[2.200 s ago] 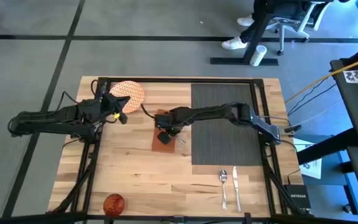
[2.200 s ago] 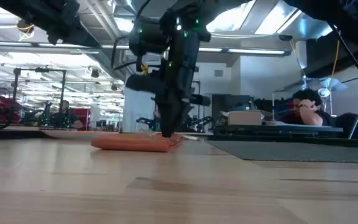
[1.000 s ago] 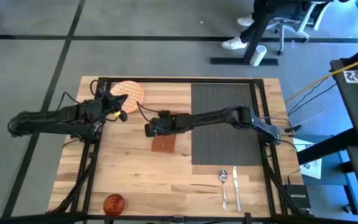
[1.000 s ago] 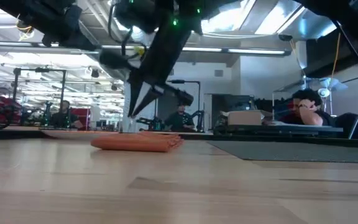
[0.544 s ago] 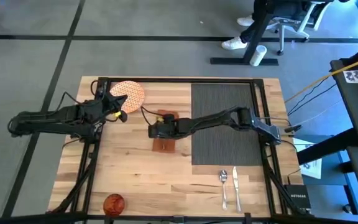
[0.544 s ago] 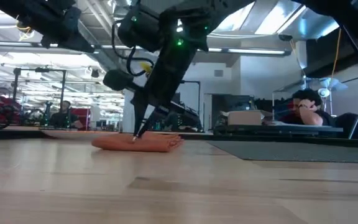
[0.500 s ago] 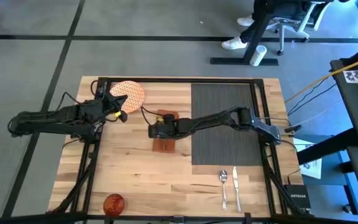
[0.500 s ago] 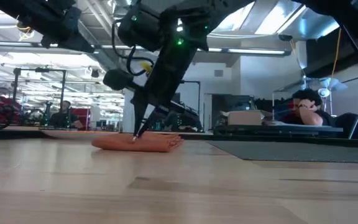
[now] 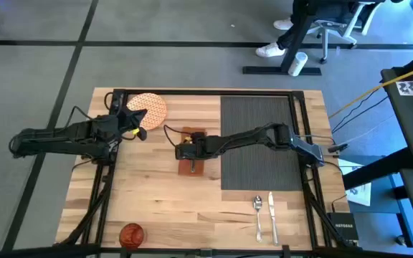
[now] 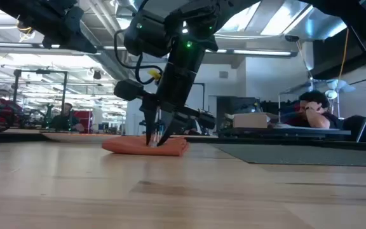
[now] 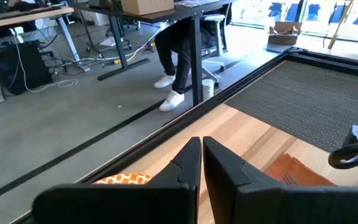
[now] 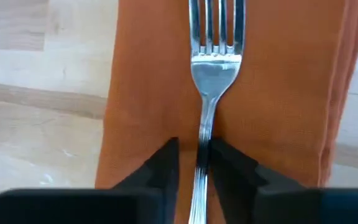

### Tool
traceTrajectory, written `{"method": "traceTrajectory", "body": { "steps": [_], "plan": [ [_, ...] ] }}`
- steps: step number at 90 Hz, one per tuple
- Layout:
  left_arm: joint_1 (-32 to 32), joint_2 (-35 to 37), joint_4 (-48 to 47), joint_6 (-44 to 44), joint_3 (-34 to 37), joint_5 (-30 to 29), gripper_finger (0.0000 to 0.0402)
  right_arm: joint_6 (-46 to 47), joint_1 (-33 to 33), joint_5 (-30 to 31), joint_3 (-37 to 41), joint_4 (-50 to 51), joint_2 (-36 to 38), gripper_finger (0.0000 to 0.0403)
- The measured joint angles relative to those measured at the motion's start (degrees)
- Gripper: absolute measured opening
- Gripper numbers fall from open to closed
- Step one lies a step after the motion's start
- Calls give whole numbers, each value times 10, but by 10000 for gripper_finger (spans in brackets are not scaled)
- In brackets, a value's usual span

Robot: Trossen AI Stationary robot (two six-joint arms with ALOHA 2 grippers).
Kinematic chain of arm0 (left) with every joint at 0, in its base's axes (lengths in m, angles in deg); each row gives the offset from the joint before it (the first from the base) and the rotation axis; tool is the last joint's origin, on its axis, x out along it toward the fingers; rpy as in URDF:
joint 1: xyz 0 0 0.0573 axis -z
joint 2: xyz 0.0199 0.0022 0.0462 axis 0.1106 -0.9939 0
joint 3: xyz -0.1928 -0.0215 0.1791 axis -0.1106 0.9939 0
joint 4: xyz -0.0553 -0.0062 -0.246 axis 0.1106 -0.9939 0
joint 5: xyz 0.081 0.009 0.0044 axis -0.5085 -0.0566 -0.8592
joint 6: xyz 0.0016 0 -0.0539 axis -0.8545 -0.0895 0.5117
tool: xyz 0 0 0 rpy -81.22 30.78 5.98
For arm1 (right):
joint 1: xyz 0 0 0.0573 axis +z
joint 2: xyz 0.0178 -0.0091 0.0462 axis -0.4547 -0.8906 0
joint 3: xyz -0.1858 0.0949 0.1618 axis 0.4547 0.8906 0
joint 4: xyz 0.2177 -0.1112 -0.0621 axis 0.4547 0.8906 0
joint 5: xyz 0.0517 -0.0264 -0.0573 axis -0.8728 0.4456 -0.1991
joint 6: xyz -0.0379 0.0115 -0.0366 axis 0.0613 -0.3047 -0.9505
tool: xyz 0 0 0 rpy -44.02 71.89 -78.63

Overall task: Set table place
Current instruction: Put the silver fork on top of the orange table napkin, then move the orange table napkin to the middle left

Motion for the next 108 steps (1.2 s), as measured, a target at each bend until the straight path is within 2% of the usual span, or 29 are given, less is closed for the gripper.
{"method": "traceTrajectory", "body": {
  "steps": [11, 26, 50, 61, 68, 75, 80, 100, 108],
  "plan": [
    [0, 0, -1, -2, 0, 0, 0, -29, 0, -1, -11, 7, 0, 123],
    [0, 0, -1, -7, 0, 0, 0, -85, 0, 23, -67, 53, -1, 126],
    [0, -1, -16, -10, 0, 0, 0, -237, -14, 80, -171, 270, -1, 126],
    [0, -1, -20, -13, 0, 0, 0, -304, -28, 81, -189, 356, -1, 106],
    [0, -1, -20, -13, 0, 0, 0, -360, -36, 81, -194, 391, -1, 72],
    [0, -1, -23, -9, 0, 0, 0, -420, -43, 80, -192, 397, -1, 27],
    [0, -1, -35, 2, 0, 0, 0, -464, -45, 80, -191, 403, -1, 9],
    [0, -3, -39, -10, 0, 0, 0, -562, -44, 49, -191, 335, -1, 2],
    [0, -4, -25, -2, 0, 0, 0, -587, -36, 5, -191, 272, -1, 1]
  ]
}}
